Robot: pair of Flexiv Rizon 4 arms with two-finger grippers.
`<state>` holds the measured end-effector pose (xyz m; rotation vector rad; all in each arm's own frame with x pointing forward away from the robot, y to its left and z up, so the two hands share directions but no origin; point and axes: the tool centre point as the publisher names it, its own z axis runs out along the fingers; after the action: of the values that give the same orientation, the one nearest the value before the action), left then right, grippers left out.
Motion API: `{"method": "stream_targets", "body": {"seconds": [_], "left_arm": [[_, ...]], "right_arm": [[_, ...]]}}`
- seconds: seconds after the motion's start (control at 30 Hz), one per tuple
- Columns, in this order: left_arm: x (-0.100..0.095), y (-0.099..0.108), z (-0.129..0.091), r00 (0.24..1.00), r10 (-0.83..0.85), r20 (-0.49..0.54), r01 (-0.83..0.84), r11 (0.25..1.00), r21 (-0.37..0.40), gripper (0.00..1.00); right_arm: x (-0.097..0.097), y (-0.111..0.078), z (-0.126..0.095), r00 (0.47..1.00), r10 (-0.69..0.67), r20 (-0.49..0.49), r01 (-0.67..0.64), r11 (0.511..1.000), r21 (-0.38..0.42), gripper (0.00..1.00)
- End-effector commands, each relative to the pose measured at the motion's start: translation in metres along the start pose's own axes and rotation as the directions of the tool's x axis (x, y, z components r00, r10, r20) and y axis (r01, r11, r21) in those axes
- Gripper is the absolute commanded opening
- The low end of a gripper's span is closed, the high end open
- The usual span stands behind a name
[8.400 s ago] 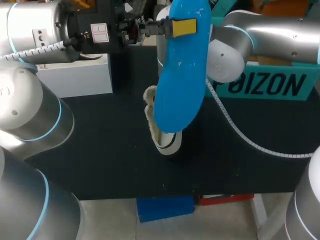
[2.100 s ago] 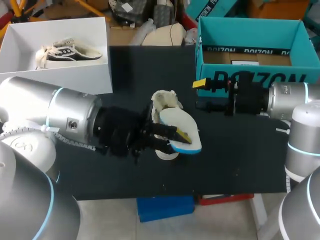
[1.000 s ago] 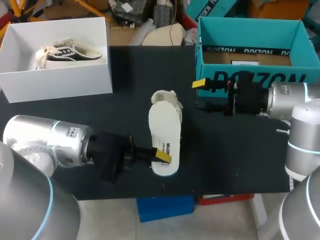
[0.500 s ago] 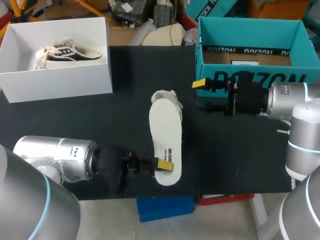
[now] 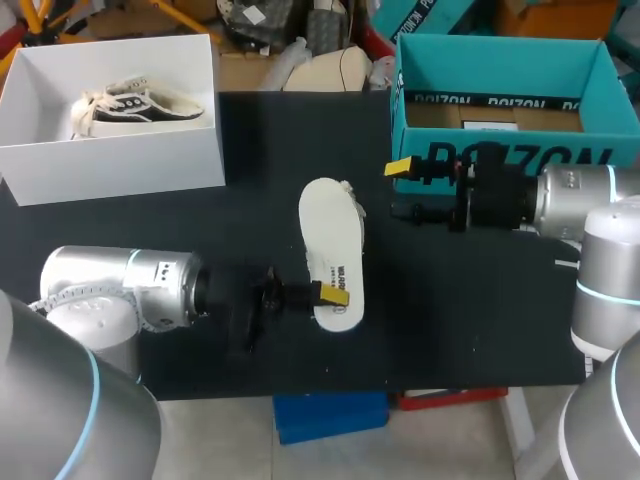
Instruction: Take the shoe out of the shoebox, open the shoe tongue, remove and reinsert the insole, then place the shoe into the shoebox
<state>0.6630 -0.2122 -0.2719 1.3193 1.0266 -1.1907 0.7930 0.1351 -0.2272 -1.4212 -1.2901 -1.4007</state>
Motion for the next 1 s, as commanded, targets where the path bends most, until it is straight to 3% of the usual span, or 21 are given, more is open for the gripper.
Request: {"method": "stream_targets", "body": {"seconds": [0.03, 0.47, 1.0], "left_arm": [[0.001, 0.012, 0.002, 1.000, 0.009, -0.004, -0.009, 1.000, 0.000, 0.00], [0.009, 0.030, -0.006, 1.000, 0.018, -0.018, -0.018, 1.000, -0.017, 0.00], [0.004, 0.033, -0.007, 0.999, 0.042, 0.004, -0.042, 0.999, 0.020, 0.00]], "right_arm": [[0.000, -0.001, 0.002, 1.000, 0.000, 0.001, 0.000, 1.000, -0.003, 1.00], [0.000, -0.001, 0.002, 1.000, 0.000, 0.001, 0.000, 1.000, -0.003, 1.00], [0.000, -0.001, 0.002, 1.000, 0.000, 0.001, 0.000, 1.000, -0.003, 1.00]]}}
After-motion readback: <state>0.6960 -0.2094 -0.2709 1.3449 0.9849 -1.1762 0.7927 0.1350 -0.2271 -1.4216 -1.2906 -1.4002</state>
